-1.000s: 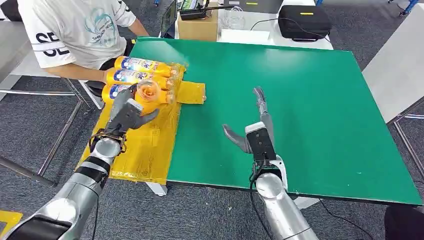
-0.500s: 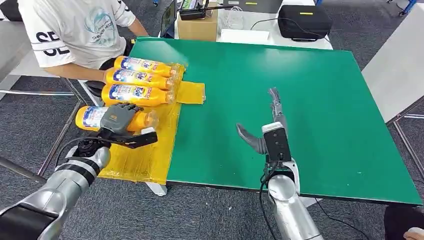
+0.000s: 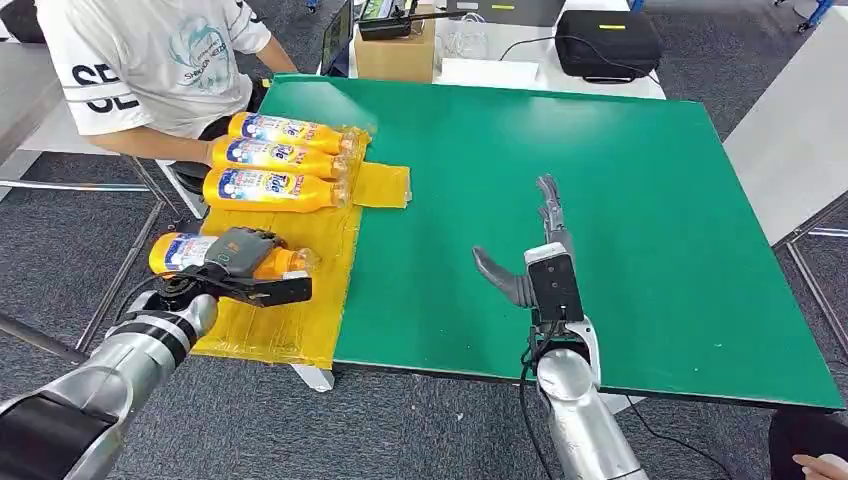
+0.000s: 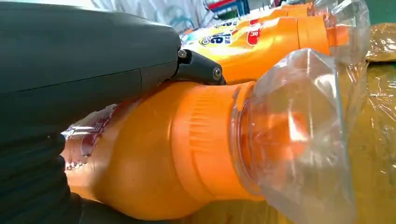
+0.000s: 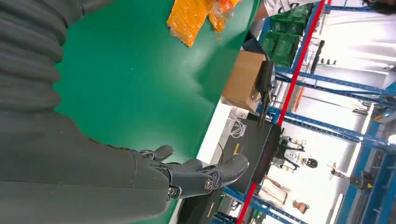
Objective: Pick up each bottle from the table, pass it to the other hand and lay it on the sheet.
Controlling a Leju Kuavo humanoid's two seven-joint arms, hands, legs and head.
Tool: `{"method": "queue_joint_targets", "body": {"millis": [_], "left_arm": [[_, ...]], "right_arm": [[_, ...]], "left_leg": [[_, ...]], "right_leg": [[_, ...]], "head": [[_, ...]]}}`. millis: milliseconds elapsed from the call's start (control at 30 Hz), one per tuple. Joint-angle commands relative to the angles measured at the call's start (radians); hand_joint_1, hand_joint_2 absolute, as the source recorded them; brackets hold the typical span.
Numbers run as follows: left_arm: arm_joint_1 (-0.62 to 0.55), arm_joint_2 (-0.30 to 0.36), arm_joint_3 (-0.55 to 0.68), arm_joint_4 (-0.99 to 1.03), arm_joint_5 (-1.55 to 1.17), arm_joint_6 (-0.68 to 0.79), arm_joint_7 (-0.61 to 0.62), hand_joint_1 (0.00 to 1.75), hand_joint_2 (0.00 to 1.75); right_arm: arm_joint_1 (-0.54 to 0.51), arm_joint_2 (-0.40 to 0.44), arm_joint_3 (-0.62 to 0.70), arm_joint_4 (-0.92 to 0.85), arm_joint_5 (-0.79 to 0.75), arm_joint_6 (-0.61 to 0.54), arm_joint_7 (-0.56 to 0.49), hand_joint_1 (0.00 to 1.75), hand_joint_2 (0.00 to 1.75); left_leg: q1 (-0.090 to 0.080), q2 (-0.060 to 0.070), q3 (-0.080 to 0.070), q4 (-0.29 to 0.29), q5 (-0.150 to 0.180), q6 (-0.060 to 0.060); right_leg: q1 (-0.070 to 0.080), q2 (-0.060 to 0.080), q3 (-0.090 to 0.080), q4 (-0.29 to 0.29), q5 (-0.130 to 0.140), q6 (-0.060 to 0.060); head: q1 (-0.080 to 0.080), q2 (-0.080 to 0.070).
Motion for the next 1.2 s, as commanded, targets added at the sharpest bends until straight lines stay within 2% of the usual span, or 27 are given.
{"method": "queue_joint_targets", "body": {"millis": [33,100,133,167,233,367,433,533,567,700,800,833,867,900,933,967,1033,1133,1167,1200], "left_arm": [[-0.08,-0.002,-0.046,0.107,0.019,-0.062,-0.051,0.0,1.75],[-0.081,-0.002,-0.045,0.106,0.032,-0.069,-0.072,0.0,1.75],[-0.083,0.0,-0.048,0.103,0.042,-0.07,-0.085,0.0,0.0],[-0.083,0.001,-0.048,0.102,0.047,-0.071,-0.091,0.0,0.0],[-0.08,0.005,-0.033,0.088,0.08,-0.076,-0.127,0.0,0.0],[-0.064,0.012,0.013,0.056,0.156,-0.083,-0.175,0.0,0.0],[-0.043,0.019,0.059,0.022,0.23,-0.117,-0.233,0.0,0.0],[-0.007,0.04,0.107,-0.043,0.345,-0.216,-0.311,0.0,0.0],[0.007,0.051,0.108,-0.071,0.36,-0.229,-0.326,0.0,0.0],[0.091,0.06,0.184,-0.22,0.531,-0.326,-0.37,0.0,0.0],[0.144,0.037,0.232,-0.328,0.619,-0.335,-0.366,0.0,0.0],[0.175,0.005,0.29,-0.386,0.706,-0.355,-0.367,0.0,0.0],[0.189,-0.014,0.311,-0.422,0.736,-0.357,-0.36,0.0,0.0],[0.198,-0.024,0.319,-0.444,0.748,-0.352,-0.352,0.0,0.0],[0.216,-0.064,0.36,-0.492,0.83,-0.39,-0.343,0.0,0.0],[0.221,-0.07,0.355,-0.513,0.834,-0.39,-0.329,0.0,0.0],[0.232,-0.102,0.388,-0.542,0.935,-0.454,-0.316,0.0,0.0],[0.25,-0.133,0.397,-0.589,1.016,-0.492,-0.291,0.0,0.0],[0.258,-0.148,0.404,-0.606,1.064,-0.513,-0.273,0.0,1.75],[0.264,-0.154,0.397,-0.62,1.073,-0.509,-0.263,0.0,1.75]], "right_arm": [[-0.041,-0.03,0.004,0.042,-0.017,0.015,0.004,0.0,1.75],[-0.043,-0.031,0.004,0.047,-0.025,0.017,0.001,0.0,1.75],[-0.045,-0.034,0.006,0.051,-0.028,0.018,0.0,0.0,1.75],[-0.046,-0.035,0.006,0.052,-0.029,0.019,-0.001,0.0,1.75],[-0.048,-0.04,0.008,0.056,-0.03,0.022,-0.001,0.0,1.75],[-0.046,-0.042,0.006,0.058,-0.034,0.022,-0.002,0.0,1.75],[-0.044,-0.044,0.004,0.056,-0.036,0.023,-0.002,0.0,1.75],[-0.045,-0.047,-0.001,0.059,-0.049,0.028,-0.009,0.0,1.75],[-0.049,-0.048,-0.001,0.066,-0.051,0.03,-0.011,0.0,1.75],[-0.059,-0.047,0.001,0.076,-0.06,0.035,-0.023,0.0,1.75],[-0.058,-0.041,0.005,0.065,-0.065,0.033,-0.033,0.0,1.75],[-0.058,-0.037,0.007,0.06,-0.069,0.033,-0.032,0.0,1.75],[-0.057,-0.033,0.011,0.056,-0.07,0.033,-0.034,0.0,1.75],[-0.058,-0.032,0.015,0.054,-0.068,0.031,-0.034,0.0,1.75],[-0.057,-0.027,0.024,0.048,-0.069,0.03,-0.034,0.0,1.75],[-0.057,-0.024,0.027,0.046,-0.07,0.026,-0.034,0.0,1.75],[-0.054,-0.023,0.035,0.041,-0.073,0.024,-0.034,0.0,1.75],[-0.052,-0.023,0.043,0.034,-0.08,0.023,-0.036,0.0,1.75],[-0.051,-0.02,0.043,0.032,-0.087,0.022,-0.037,0.0,1.75],[-0.051,-0.019,0.046,0.032,-0.089,0.023,-0.037,0.0,1.75]], "left_leg": [[0.001,0.001,0.006,0.001,-0.003,-0.001],[0.001,0.001,0.004,0.0,-0.002,-0.001],[0.0,0.0,0.003,0.0,-0.001,-0.001],[0.001,0.001,0.007,0.001,-0.003,-0.001],[0.001,0.0,0.003,0.0,-0.001,-0.001],[0.001,0.001,0.006,0.001,-0.003,-0.001],[0.001,0.002,0.008,0.001,-0.004,-0.001],[0.0,0.001,0.002,-0.001,-0.001,0.0],[0.001,0.002,0.008,0.0,-0.004,-0.001],[0.0,0.002,0.005,0.0,-0.002,-0.001],[0.0,0.001,0.005,-0.001,-0.002,-0.001],[0.0,0.001,0.003,-0.001,-0.001,0.0],[0.0,0.002,0.007,0.0,-0.003,-0.001],[0.0,0.0,0.005,0.0,-0.002,-0.001],[0.0,0.0,0.002,0.0,-0.001,0.0],[0.0,0.0,0.006,0.0,-0.003,-0.001],[0.0,-0.001,0.002,0.0,-0.001,0.0],[0.0,-0.001,0.007,0.001,-0.004,-0.001],[0.0,-0.001,0.005,0.0,-0.003,-0.001],[0.0,-0.001,0.004,0.0,-0.002,-0.001]], "right_leg": [[0.001,0.0,0.006,0.0,-0.003,-0.002],[0.001,0.0,0.004,0.0,-0.002,-0.001],[0.0,0.0,0.003,0.0,-0.001,-0.001],[0.001,0.001,0.007,0.001,-0.003,-0.002],[0.001,0.0,0.003,0.0,-0.001,-0.001],[0.001,0.001,0.006,0.0,-0.002,-0.002],[0.001,0.001,0.008,0.001,-0.003,-0.002],[0.0,0.001,0.002,-0.001,0.0,-0.001],[0.001,0.002,0.008,0.0,-0.003,-0.002],[0.0,0.002,0.005,-0.001,-0.001,-0.001],[0.0,0.001,0.005,0.0,-0.002,-0.001],[0.0,0.001,0.003,-0.001,-0.001,-0.001],[0.0,0.001,0.007,0.0,-0.003,-0.002],[0.0,0.0,0.005,0.0,-0.002,-0.001],[0.0,0.0,0.002,-0.001,-0.001,-0.001],[0.0,0.0,0.007,0.0,-0.003,-0.001],[0.0,-0.001,0.003,-0.001,-0.001,-0.001],[0.001,0.0,0.007,0.0,-0.004,-0.002],[0.0,0.0,0.006,0.0,-0.003,-0.001],[0.0,-0.001,0.004,0.0,-0.002,-0.001]], "head": [[0.0,0.0],[0.0,0.0],[0.0,0.0],[0.0,0.0],[0.0,0.0],[0.0,0.0],[0.0,0.0],[0.0,0.0],[0.0,0.0],[0.0,0.0],[0.0,0.0],[0.0,0.0],[-0.001,0.0],[0.0,0.0],[0.0,0.0],[-0.001,0.0],[0.0,0.0],[0.0,0.0],[0.0,0.0],[0.0,0.0]]}}
